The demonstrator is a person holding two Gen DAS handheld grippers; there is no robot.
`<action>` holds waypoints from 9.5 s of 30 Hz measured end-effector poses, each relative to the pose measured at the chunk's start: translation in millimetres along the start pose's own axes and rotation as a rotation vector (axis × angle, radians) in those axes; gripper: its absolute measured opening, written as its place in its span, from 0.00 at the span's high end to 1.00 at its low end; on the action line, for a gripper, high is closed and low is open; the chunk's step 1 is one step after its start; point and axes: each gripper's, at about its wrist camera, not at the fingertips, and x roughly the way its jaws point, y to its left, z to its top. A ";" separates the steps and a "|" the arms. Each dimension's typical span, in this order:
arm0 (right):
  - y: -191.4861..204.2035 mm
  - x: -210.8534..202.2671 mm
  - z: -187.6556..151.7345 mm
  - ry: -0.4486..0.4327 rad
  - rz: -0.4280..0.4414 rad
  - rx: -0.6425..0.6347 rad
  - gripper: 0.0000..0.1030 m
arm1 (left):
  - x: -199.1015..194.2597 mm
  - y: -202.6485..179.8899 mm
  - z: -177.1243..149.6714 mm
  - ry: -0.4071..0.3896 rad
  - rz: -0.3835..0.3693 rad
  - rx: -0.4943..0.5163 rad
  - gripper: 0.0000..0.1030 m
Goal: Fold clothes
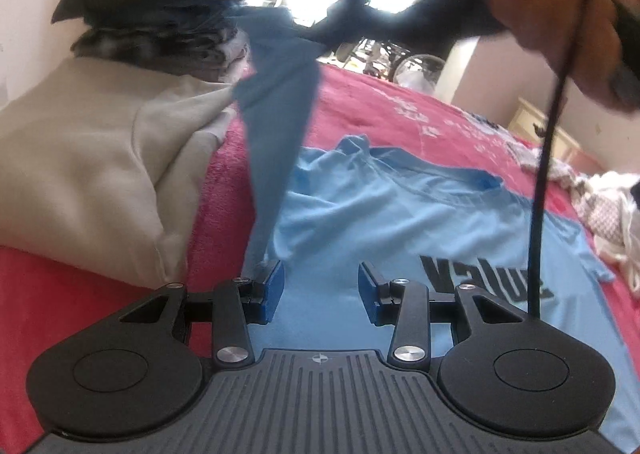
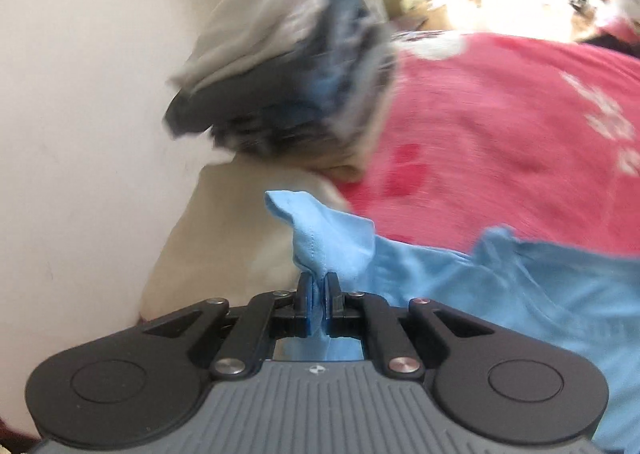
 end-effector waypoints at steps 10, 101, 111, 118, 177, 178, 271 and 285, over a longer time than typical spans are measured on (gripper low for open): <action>-90.4 -8.6 -69.8 -0.075 0.022 0.298 0.93 | 3.0 -7.1 -8.2 0.037 0.009 0.063 0.61; -14.3 115.5 -4.0 0.068 -0.254 0.106 0.94 | 19.1 6.6 -2.8 0.097 0.068 0.107 0.59; 3.1 148.8 -1.7 0.075 -0.216 -0.026 0.91 | 18.0 4.8 -5.2 0.093 0.081 0.116 0.60; -27.3 43.1 6.2 -0.161 -0.221 0.000 0.61 | 15.1 6.6 -0.3 0.100 0.074 0.090 0.59; 6.2 63.7 -183.5 -0.234 0.135 0.257 0.75 | -79.8 108.6 -5.1 0.133 0.227 -0.208 0.59; 13.9 66.3 -182.9 -0.239 0.110 0.213 0.75 | -82.2 115.0 -3.7 0.119 0.236 -0.229 0.59; -209.9 -209.3 -263.3 -0.507 -0.520 0.684 0.76 | -3.7 9.8 -2.7 0.002 -0.047 0.261 0.60; -394.8 -203.9 -306.6 -0.746 -0.301 1.253 0.52 | 14.2 19.1 -7.7 0.040 -0.086 0.164 0.59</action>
